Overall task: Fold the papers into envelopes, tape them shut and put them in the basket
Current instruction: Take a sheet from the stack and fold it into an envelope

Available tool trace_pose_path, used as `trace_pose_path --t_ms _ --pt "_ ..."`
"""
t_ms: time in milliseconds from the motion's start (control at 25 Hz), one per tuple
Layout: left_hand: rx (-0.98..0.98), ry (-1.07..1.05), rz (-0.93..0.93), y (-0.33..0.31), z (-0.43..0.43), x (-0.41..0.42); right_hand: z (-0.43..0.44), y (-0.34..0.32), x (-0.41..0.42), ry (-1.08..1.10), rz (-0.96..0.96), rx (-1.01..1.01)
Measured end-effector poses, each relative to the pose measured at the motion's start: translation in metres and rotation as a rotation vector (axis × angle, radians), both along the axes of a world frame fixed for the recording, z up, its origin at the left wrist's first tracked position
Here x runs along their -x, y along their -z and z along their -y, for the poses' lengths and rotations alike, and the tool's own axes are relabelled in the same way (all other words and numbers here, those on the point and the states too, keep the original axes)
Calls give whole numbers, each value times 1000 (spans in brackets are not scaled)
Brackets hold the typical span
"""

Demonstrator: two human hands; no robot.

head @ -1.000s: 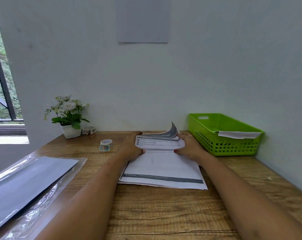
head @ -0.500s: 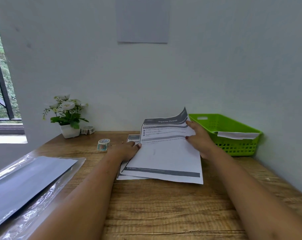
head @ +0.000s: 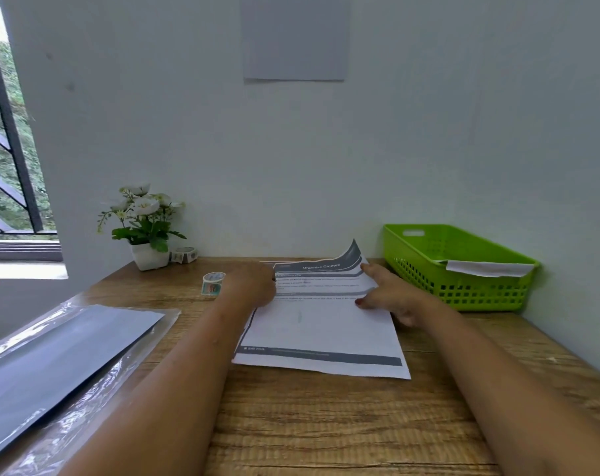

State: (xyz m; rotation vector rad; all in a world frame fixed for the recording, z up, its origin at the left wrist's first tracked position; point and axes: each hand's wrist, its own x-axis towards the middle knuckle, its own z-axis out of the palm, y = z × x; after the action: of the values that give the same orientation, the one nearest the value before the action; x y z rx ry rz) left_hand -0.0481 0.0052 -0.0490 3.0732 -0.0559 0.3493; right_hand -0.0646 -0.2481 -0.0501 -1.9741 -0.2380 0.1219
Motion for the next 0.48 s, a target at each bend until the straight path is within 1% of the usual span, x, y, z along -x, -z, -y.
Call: trace_pose_path --t_ms 80,160,240,280,320,400,480 --pt "26 19 -56 5 2 3 -7 3 -1 32 120 85" --pt "55 16 -99 9 3 5 -10 3 0 53 185 123" --pt "105 30 -87 11 3 7 -7 2 1 48 217 88" --pt "164 52 -51 11 3 7 -3 0 1 55 229 24" --pt "256 74 -6 10 3 7 1 -3 1 67 236 -65" --pt "501 97 66 5 4 7 9 -11 0 96 253 -249" --pt "745 152 109 2 4 6 11 -21 3 101 282 -376"
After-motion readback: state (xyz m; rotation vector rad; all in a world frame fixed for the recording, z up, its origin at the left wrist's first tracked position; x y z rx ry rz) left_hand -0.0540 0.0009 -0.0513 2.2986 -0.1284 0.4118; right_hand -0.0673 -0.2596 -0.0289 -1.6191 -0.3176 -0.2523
